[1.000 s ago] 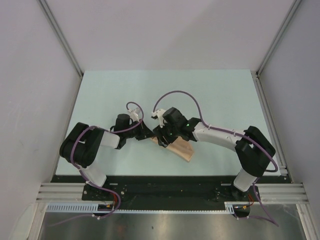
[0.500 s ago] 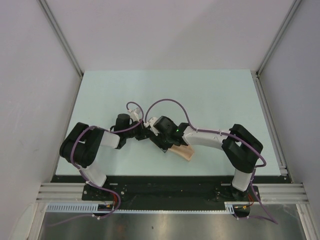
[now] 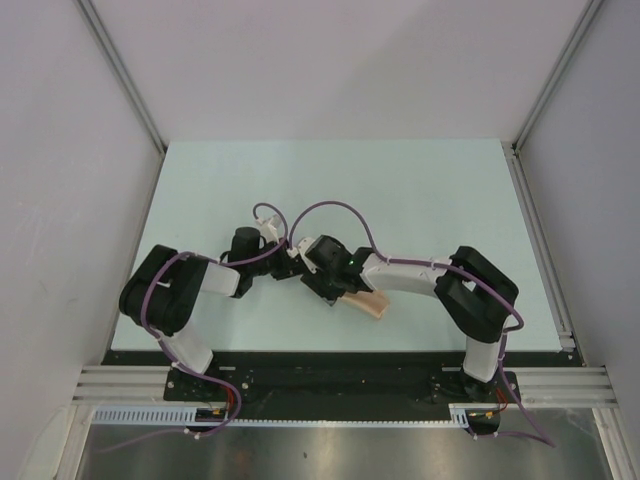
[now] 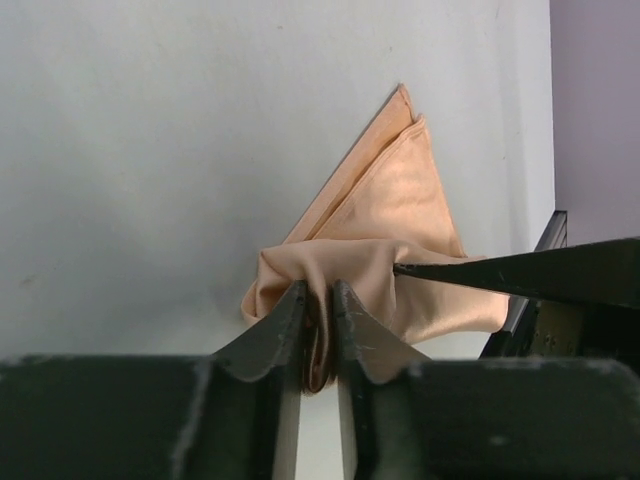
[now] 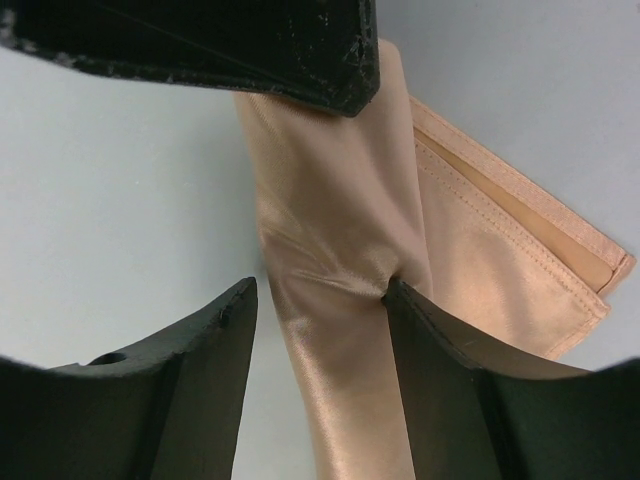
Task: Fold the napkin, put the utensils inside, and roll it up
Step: Roll the napkin with the utensil
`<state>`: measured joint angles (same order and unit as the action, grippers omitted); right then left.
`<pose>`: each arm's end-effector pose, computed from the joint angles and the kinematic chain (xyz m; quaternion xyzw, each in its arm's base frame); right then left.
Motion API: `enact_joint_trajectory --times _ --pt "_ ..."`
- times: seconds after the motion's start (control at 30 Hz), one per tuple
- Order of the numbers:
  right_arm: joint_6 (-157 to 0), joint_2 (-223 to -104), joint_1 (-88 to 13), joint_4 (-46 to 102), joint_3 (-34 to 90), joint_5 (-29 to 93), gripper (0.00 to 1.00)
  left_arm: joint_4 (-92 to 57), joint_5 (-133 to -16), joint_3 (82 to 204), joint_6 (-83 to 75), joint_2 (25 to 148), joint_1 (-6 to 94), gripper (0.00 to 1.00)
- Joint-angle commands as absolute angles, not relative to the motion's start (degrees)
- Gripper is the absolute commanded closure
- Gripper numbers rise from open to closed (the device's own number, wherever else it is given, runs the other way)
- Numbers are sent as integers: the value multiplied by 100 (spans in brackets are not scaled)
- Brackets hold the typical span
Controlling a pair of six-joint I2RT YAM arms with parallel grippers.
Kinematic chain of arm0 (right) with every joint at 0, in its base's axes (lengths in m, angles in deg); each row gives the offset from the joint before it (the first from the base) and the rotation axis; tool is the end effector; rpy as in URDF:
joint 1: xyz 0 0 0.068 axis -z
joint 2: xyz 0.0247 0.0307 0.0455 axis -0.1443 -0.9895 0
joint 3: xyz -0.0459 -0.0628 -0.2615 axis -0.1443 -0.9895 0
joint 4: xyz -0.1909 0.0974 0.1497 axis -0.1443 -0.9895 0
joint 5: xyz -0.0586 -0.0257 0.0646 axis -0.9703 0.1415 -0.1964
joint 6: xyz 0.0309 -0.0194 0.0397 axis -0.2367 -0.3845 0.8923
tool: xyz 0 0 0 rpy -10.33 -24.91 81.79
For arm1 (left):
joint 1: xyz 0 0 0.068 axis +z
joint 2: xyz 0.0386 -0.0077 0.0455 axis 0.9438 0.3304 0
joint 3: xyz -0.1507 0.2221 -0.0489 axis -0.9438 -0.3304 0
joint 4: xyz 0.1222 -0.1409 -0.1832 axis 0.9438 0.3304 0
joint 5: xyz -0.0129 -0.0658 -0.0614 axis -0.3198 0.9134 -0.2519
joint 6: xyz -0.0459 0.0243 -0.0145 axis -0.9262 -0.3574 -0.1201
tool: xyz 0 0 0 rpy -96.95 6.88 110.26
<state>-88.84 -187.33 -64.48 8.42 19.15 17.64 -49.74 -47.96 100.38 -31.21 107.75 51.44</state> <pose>0.2127 0.3101 0.1701 -0.4639 0.8413 0.0689 0.2689 0.2646 -0.1141 0.1153 -0.0026 0.8506 -0.4517 0.2690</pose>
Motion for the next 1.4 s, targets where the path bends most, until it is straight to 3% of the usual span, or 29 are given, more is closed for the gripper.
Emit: enact_joint_trajectory --times 0.0,0.13,0.23,0.33,0.67,0.87,1.07,1.37 --pt "-8893 -18895 -6244 767 1985 1790 41 -5374 -4587 9984 -3038 10498 5119 74" --pt "-8849 -18948 -6112 784 1897 1975 41 -5366 -4684 9896 -2959 10252 5119 53" --pt "-8841 -19009 -6024 784 1844 2098 42 -5216 -4877 9870 -2880 10094 5119 43" --pt "-8779 -19097 -5919 749 1826 2361 44 -5049 -5061 9870 -2801 9997 5128 40" --pt "-8542 -19229 -5137 810 1756 5055 69 -5022 -5167 9808 -2774 9839 5163 36" --pt "-8111 -19299 -4653 1223 1642 6762 71 -5137 -5071 9773 -2792 9821 5155 34" --pt "-7918 -19431 -4451 1452 1589 7668 72 -5163 -5053 9782 -2800 9865 5155 34" --pt "-7663 -19563 -4091 1935 1352 7802 72 -5058 -5027 9817 -2827 9944 5146 39"
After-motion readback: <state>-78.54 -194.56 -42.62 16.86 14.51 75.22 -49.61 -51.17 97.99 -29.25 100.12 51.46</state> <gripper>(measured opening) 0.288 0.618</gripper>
